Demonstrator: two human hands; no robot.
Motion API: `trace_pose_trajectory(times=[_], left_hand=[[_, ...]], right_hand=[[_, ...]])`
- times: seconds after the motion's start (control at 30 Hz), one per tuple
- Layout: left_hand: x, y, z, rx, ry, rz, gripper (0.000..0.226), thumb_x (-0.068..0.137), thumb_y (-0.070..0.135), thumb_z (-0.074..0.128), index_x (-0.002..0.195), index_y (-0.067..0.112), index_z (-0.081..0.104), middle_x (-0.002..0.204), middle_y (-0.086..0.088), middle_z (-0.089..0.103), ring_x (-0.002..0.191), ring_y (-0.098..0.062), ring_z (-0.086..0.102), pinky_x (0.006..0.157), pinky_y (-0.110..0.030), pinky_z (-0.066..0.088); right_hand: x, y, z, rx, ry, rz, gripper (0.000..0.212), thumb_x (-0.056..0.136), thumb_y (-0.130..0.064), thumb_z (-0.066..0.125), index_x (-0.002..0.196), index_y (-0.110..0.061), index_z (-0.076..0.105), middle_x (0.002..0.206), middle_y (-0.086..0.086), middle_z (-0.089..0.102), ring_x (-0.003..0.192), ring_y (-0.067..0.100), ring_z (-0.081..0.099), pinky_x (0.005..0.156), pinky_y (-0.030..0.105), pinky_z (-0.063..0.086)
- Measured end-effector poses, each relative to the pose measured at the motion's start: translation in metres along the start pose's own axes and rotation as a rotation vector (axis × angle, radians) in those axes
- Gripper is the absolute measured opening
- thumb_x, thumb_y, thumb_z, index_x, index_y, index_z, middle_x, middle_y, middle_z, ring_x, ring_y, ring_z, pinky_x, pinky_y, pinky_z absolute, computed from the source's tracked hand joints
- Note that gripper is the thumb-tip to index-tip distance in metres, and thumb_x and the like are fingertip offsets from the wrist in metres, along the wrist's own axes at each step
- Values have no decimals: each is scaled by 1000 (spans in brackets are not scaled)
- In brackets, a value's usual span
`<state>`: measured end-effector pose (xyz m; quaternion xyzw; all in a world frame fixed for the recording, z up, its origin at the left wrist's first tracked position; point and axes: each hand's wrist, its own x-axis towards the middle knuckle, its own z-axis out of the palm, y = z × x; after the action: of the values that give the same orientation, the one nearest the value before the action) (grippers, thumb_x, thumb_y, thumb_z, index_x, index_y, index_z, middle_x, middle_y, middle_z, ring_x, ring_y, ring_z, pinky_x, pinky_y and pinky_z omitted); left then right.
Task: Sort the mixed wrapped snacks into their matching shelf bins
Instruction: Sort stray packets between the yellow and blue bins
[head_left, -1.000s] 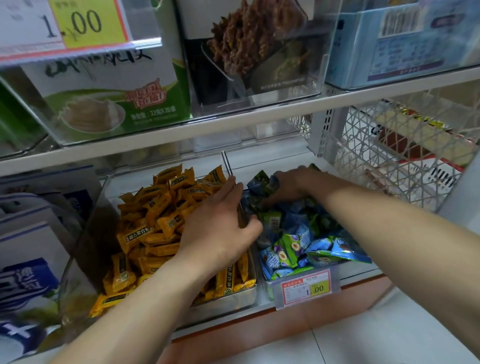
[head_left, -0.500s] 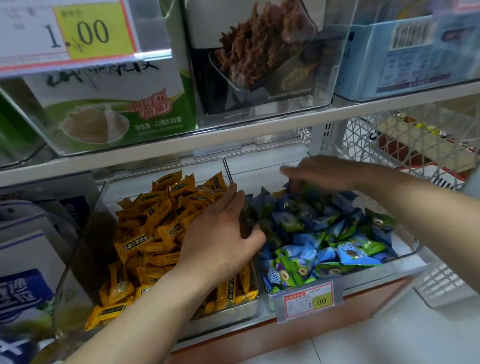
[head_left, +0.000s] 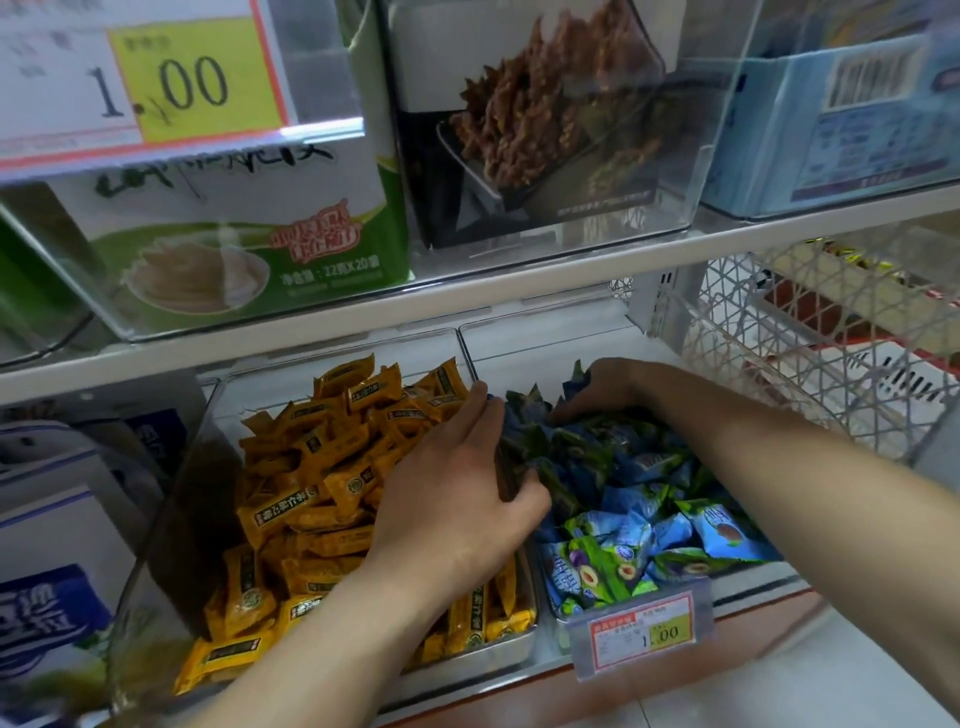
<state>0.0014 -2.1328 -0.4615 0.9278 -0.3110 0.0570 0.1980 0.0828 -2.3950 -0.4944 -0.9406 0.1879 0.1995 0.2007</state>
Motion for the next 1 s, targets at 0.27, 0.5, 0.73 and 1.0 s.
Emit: trace_pose_trajectory(times=[0.27,0.5,0.73,1.0], left_hand=[[1,0,2,15,12,-5,82,76,68,31,152,38,25,163,21,8,143,-10,29,108,-26,31],[0,-2,0,4,3,4,82,75,69,31,151,39,27,163,22,9,143,-9,29,108,-27,32],[3,-4,-3,-14,-18,16,86,72,74,33,150,39,30,162,21,12,144,-9,28,106,-26,31],[5,-3,-6,-14,-39,-1,89,70,76,34,151,39,30,162,21,12,145,-10,27,108,-26,29]], right_hand=[[2,0,10,40,-44,-300,37,80,-32,77,110,-14,66,107,1,67,94,19,63,84,32,51],[-11,-8,1,187,-129,-343,12,79,-20,76,89,-22,68,95,1,70,93,18,67,88,36,54],[-59,11,-47,327,59,-466,21,73,-28,85,87,-19,73,88,-3,75,83,14,71,74,28,56],[-105,21,-63,-405,-189,-204,67,61,-73,75,109,-28,69,93,-18,68,86,3,63,80,24,53]])
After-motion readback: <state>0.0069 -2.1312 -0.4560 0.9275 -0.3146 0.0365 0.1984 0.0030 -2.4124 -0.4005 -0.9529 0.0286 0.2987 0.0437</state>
